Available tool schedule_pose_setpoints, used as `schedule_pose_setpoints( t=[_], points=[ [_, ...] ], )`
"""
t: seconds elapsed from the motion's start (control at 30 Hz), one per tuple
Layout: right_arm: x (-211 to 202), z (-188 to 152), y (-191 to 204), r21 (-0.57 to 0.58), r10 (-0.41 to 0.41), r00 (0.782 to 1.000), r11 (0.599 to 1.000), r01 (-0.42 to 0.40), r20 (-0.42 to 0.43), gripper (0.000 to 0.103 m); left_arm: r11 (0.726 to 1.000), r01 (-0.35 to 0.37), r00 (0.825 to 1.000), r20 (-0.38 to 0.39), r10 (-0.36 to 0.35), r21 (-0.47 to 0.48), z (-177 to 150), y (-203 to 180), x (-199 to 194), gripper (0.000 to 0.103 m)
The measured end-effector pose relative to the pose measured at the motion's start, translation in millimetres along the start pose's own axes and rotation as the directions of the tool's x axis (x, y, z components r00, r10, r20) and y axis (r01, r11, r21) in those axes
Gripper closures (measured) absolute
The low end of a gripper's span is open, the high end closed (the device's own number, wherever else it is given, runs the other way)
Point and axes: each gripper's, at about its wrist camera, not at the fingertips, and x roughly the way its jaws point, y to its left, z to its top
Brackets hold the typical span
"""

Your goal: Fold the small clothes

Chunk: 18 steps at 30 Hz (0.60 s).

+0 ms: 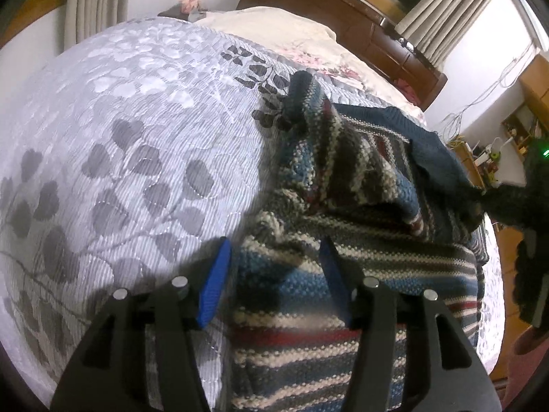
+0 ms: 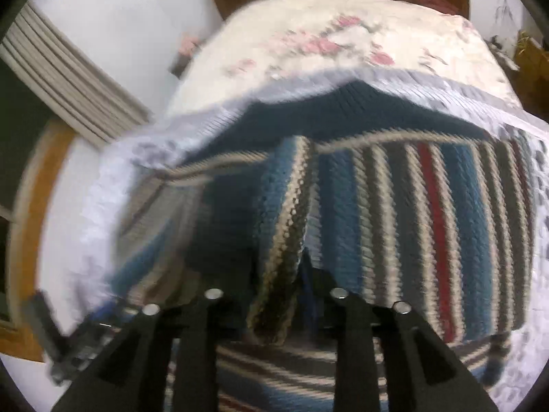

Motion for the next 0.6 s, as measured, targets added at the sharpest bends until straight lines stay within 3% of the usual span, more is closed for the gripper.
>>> schedule_pose_setpoints(
  t=[0.07, 0.23, 0.3, 0.43, 0.6],
  points=[
    [-1.7, -2.5, -3.5, -0.002, -0.034, 0.999, 0.999, 0.034, 0.016, 0.058, 1.0, 0.001, 1.0, -0.002, -0.001, 0.0, 1.4, 0.3, -0.5, 0.049],
    [-26.0, -1.1, 15.5, -0.062, -0.078, 0.993, 0.995, 0.084, 0.094, 0.058, 1.0, -0.015, 1.0, 0.02, 0.015, 0.003, 7.0, 0.2, -11.9, 0.049],
    [-33.6, -0.4, 26.9, -0.087, -0.054, 0.993, 0.994, 0.063, 0.108, 0.058, 1.0, -0.015, 0.999, 0.039, 0.015, 0.01, 12.2, -1.0, -18.1, 0.047],
    [-26.8, -2.0, 63.4, -0.194, -0.037, 0.997, 0.98, 0.051, 0.072, 0.054, 0.999, -0.01, 0.998, 0.06, 0.008, 0.032, 19.8, -6.8, -25.5, 0.044],
    [7.0, -4.2, 90.8, -0.262, -0.174, 0.985, 0.949, 0.174, 0.022, 0.053, 0.998, -0.004, 0.999, 0.054, 0.0, 0.061, 21.4, -18.3, -23.6, 0.042]
  ],
)
